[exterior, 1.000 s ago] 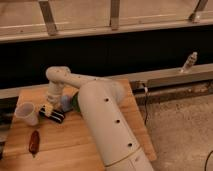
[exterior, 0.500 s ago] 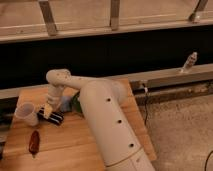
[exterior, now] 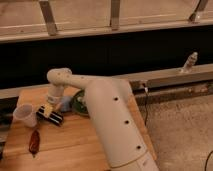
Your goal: Place the eraser on the white sponge
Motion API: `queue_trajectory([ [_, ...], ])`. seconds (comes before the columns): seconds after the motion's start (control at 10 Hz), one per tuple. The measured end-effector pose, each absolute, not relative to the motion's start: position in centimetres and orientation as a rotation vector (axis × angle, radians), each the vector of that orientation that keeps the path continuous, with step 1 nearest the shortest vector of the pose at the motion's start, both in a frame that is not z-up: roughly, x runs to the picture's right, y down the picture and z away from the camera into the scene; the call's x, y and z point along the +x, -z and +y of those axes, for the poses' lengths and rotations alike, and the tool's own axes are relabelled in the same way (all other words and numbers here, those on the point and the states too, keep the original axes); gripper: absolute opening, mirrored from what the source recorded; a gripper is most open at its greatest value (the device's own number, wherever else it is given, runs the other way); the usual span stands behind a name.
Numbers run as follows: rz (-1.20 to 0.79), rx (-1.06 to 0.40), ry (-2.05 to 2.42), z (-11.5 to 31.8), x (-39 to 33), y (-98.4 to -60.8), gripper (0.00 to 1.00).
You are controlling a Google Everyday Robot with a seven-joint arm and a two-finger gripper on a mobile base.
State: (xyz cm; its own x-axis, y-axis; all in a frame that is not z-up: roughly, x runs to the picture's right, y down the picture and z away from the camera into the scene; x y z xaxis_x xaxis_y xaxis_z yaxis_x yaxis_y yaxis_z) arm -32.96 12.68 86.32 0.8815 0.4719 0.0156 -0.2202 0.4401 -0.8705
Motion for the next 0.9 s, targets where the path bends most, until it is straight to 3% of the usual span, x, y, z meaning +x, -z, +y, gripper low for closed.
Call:
queue_trajectory([
  [0.9,-0.254,-0.887,-0.536,6.4,-28.2,-86.1,0.00],
])
